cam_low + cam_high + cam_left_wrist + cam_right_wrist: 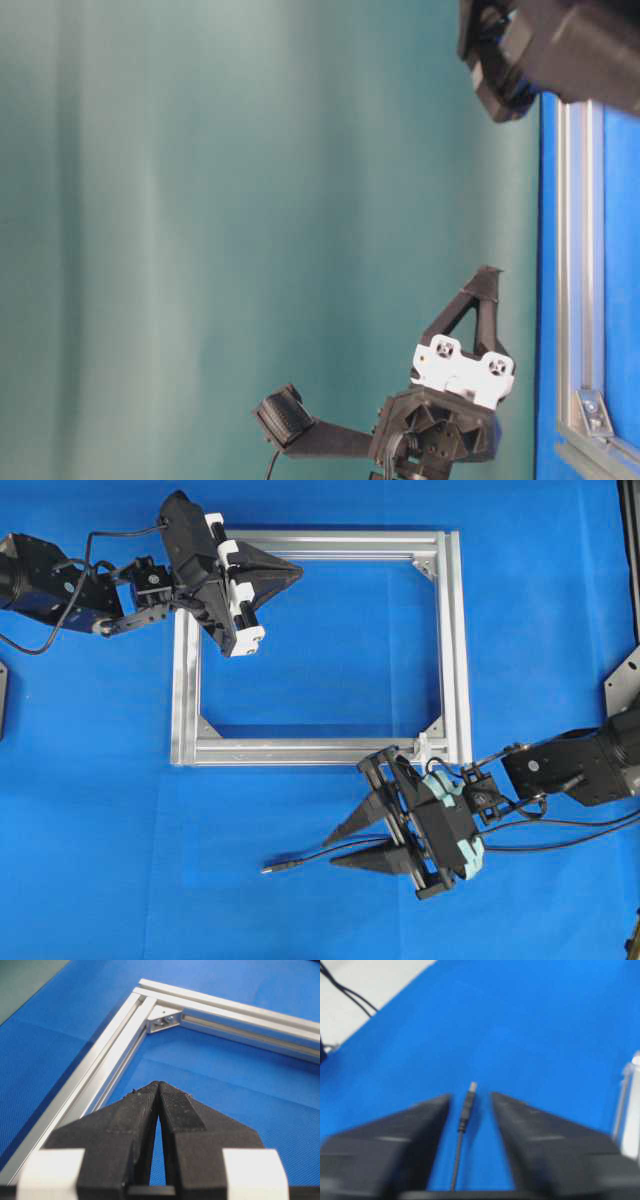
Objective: Insert the wire through the string loop located on the right side.
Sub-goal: 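Lower the open right gripper over the black USB cable end, then close the right gripper on the cable just behind the USB plug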
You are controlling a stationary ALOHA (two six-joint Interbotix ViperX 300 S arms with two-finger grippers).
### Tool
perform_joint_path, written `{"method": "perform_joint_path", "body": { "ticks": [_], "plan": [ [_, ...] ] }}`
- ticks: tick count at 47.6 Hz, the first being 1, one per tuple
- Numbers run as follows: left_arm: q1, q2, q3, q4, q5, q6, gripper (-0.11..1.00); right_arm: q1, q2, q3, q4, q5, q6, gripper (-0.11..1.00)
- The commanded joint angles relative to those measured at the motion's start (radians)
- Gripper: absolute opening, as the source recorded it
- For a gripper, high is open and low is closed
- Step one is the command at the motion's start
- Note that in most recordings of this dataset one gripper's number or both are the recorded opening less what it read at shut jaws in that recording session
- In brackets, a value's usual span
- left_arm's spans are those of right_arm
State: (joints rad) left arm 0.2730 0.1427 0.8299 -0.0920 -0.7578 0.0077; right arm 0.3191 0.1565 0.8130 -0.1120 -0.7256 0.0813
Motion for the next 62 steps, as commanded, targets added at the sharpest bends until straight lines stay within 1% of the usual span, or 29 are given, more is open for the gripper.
{"method": "perform_joint_path", "body": {
  "ticks": [1, 3, 7, 9, 10, 15, 18, 26, 38, 46, 52, 62],
  "plan": [
    [-0.002, -0.031, -0.012, 0.003, -0.005, 0.000, 0.00, 0.006, -0.031, -0.009, 0.003, -0.003, 0.003, 0.45],
    [-0.002, -0.031, -0.012, 0.003, -0.005, 0.000, 0.00, 0.008, -0.031, -0.009, 0.006, -0.003, 0.003, 0.59],
    [-0.002, -0.029, -0.011, 0.003, -0.005, 0.000, 0.00, 0.009, -0.031, -0.009, 0.012, -0.005, 0.003, 0.83],
    [-0.003, -0.031, -0.012, 0.003, -0.005, 0.000, 0.00, 0.009, -0.031, -0.009, 0.017, -0.005, 0.003, 0.91],
    [-0.002, -0.029, -0.012, 0.003, -0.005, 0.000, 0.00, 0.009, -0.031, -0.009, 0.018, -0.005, 0.003, 0.92],
    [-0.002, -0.031, -0.012, 0.003, -0.005, 0.000, 0.00, 0.009, -0.031, -0.008, 0.031, -0.003, 0.003, 0.86],
    [-0.003, -0.031, -0.012, 0.003, -0.005, 0.000, 0.00, 0.009, -0.028, -0.006, 0.041, -0.003, 0.003, 0.87],
    [-0.003, -0.029, -0.014, 0.003, -0.005, 0.000, 0.00, 0.020, 0.009, -0.009, 0.094, -0.005, 0.003, 0.87],
    [-0.003, -0.029, -0.011, 0.003, -0.005, -0.002, 0.00, 0.043, 0.121, -0.041, 0.163, -0.018, 0.003, 0.87],
    [-0.002, -0.029, -0.011, 0.003, -0.005, -0.002, 0.00, 0.049, 0.178, -0.074, 0.184, -0.028, 0.003, 0.86],
    [-0.002, -0.031, -0.009, 0.003, -0.003, -0.005, 0.00, 0.049, 0.201, -0.080, 0.204, -0.028, 0.003, 0.86],
    [-0.003, -0.031, -0.009, 0.003, -0.002, -0.005, 0.00, 0.049, 0.207, -0.081, 0.209, -0.028, 0.003, 0.86]
  ]
}}
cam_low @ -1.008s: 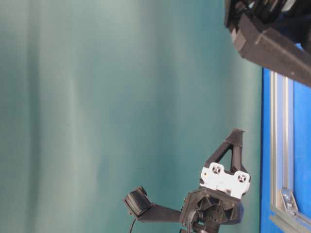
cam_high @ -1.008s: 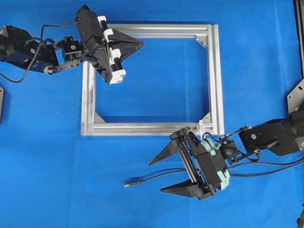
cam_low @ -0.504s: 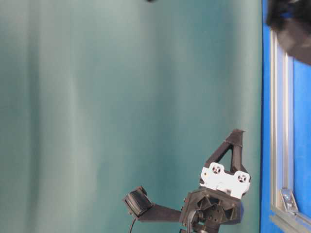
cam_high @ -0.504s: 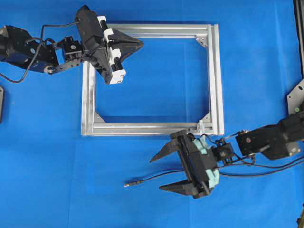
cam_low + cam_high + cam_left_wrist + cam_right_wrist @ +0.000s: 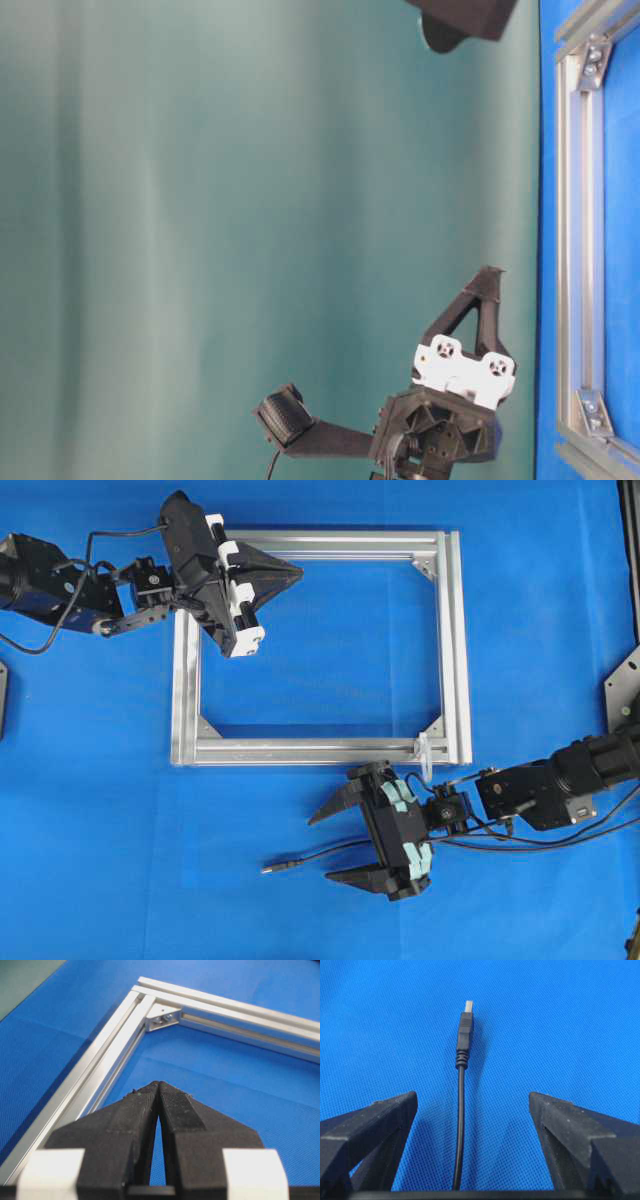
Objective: Insert the wire through the string loop located on the right side.
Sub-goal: 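Close the right gripper on the cable just behind the USB plug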
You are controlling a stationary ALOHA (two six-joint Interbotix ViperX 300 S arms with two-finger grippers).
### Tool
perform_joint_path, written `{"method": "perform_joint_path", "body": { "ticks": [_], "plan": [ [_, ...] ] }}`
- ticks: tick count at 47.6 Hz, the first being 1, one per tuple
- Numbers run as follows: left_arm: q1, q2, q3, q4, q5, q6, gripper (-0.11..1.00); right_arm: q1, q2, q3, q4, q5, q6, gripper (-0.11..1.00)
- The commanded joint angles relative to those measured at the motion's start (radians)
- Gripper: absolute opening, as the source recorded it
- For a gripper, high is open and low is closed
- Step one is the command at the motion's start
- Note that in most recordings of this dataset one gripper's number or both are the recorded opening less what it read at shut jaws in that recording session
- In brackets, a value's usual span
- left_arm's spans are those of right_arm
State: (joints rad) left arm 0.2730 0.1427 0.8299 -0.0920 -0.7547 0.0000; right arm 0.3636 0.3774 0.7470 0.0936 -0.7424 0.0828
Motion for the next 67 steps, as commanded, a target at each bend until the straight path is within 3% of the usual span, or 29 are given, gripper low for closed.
{"method": "perform_joint_path", "body": {
  "ticks": [1, 17, 22, 25, 33, 39, 67],
  "plan": [
    [-0.003, -0.031, -0.009, 0.003, -0.005, 0.003, 0.00, 0.005, -0.014, -0.015, 0.003, -0.012, 0.002, 0.86],
    [-0.002, -0.031, -0.008, 0.003, -0.003, 0.002, 0.00, 0.005, 0.002, -0.031, 0.005, -0.011, 0.000, 0.86],
    [-0.002, -0.031, -0.009, 0.003, -0.003, 0.002, 0.00, 0.005, 0.008, -0.040, 0.005, -0.011, -0.005, 0.80],
    [-0.002, -0.029, -0.008, 0.003, -0.003, 0.002, 0.00, 0.005, 0.009, -0.040, 0.003, -0.009, -0.008, 0.67],
    [-0.002, -0.031, -0.008, 0.003, -0.003, 0.002, 0.00, 0.005, 0.009, -0.035, 0.003, -0.006, -0.011, 0.18],
    [-0.003, -0.031, -0.008, 0.003, -0.003, 0.002, 0.00, 0.005, 0.009, -0.035, 0.003, -0.006, -0.011, -0.02],
    [-0.002, -0.031, -0.008, 0.003, 0.005, 0.002, 0.00, 0.009, -0.054, -0.032, 0.002, 0.040, -0.006, -0.04]
  ]
}}
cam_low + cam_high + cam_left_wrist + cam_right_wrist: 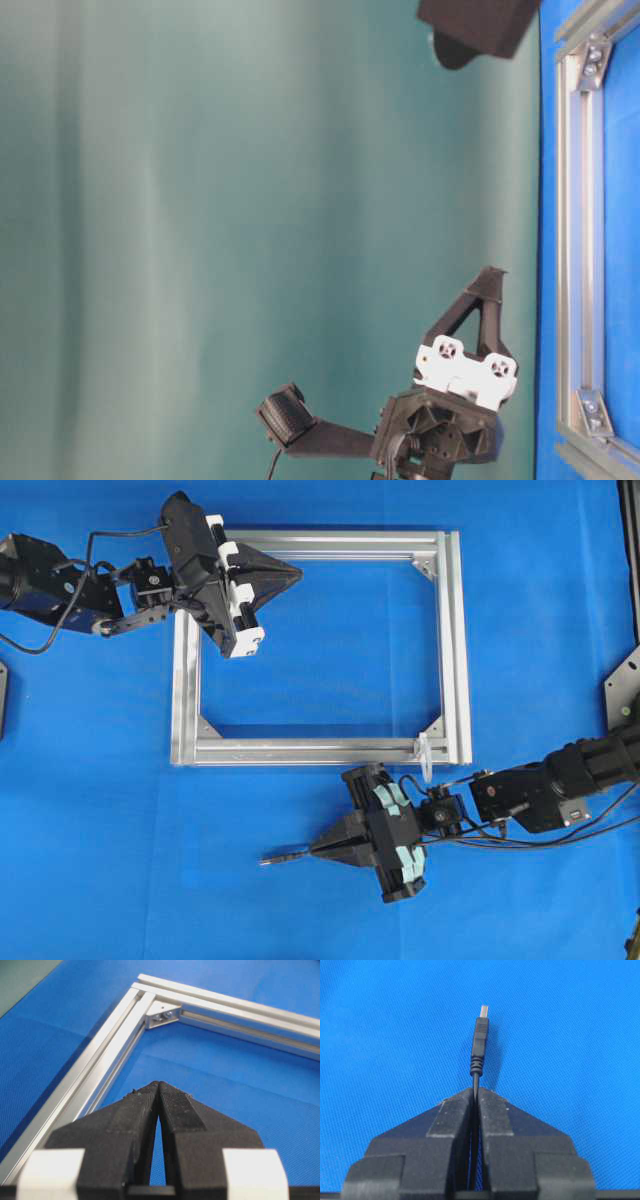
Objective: Insert the wire through the string loop located on the right side.
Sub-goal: 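Close the right gripper on the cable just behind the USB plug, then lift the cable and move the right gripper rightward toward the frame corner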
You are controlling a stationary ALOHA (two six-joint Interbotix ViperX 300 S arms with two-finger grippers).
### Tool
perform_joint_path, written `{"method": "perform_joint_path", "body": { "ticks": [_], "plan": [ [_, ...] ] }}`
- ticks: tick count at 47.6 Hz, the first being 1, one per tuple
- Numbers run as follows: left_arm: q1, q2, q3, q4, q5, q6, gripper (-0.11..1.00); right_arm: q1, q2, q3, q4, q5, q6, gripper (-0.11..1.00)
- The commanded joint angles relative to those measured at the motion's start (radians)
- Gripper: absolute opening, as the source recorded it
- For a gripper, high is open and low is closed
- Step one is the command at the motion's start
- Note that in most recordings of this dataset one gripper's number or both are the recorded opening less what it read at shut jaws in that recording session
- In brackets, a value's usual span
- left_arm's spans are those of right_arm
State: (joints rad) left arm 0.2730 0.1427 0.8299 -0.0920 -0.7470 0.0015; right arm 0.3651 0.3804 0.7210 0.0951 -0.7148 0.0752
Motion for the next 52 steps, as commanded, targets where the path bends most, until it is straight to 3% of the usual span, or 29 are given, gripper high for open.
{"method": "perform_joint_path", "body": {
  "ticks": [1, 21, 52],
  "plan": [
    [-0.002, -0.031, -0.008, 0.003, -0.003, 0.000, 0.00, 0.006, -0.067, -0.006, 0.000, 0.025, 0.002, -0.04],
    [-0.002, -0.031, -0.009, 0.003, -0.003, -0.006, 0.00, 0.006, -0.227, -0.012, -0.002, 0.198, -0.003, -0.04],
    [-0.003, -0.031, -0.009, 0.003, -0.005, -0.006, 0.00, 0.006, -0.227, -0.011, -0.002, 0.206, -0.003, -0.04]
  ]
}}
